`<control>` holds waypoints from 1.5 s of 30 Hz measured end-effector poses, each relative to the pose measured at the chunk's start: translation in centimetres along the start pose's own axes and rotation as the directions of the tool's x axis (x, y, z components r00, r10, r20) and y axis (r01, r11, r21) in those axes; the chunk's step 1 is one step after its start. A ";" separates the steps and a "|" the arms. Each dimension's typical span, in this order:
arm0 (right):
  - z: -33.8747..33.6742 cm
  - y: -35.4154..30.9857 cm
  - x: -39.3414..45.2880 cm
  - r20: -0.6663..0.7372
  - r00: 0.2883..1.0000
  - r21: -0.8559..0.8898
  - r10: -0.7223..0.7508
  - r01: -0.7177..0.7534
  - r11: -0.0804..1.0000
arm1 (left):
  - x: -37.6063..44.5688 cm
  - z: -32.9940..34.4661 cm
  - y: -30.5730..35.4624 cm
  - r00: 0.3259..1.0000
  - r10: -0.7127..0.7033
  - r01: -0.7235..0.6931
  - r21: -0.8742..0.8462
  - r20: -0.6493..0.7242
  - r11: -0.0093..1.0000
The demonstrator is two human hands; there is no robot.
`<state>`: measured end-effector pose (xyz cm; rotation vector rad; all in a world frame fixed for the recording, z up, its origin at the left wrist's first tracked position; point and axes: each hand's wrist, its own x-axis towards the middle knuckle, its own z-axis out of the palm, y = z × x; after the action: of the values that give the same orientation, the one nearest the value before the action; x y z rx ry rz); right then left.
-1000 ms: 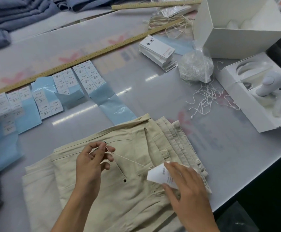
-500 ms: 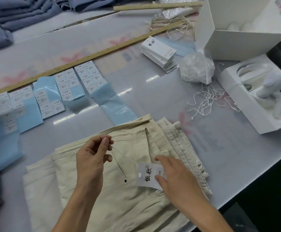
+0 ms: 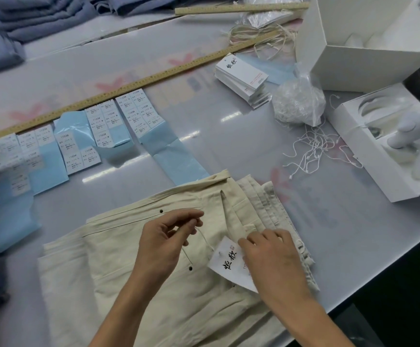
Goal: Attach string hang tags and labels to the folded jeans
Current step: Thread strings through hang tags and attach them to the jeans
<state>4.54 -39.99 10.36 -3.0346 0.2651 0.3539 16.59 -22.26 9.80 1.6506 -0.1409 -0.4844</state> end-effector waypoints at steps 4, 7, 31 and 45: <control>-0.2 -1.5 -0.4 -0.097 0.992 0.043 -0.085 0.090 0.995 | -1.3 0.6 -1.4 0.998 -0.048 0.044 0.116 0.031 0.992; 1.2 -2.6 -0.4 -0.159 0.984 0.228 -0.077 0.112 0.967 | -2.3 1.1 -3.3 0.992 -0.123 0.121 0.092 0.011 0.988; 4.6 -2.7 0.7 -0.034 0.998 0.511 0.043 -0.019 0.859 | -3.9 3.1 -6.4 0.997 -0.065 0.047 0.395 0.032 0.918; 3.4 -1.1 0.3 0.218 0.914 0.906 0.342 -0.319 0.276 | -3.6 4.3 -5.2 0.999 0.024 -0.035 0.449 0.032 0.893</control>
<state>4.31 -38.60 7.01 -1.7696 0.7984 0.0968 10.68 -24.09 5.28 2.0937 -0.3159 -0.4723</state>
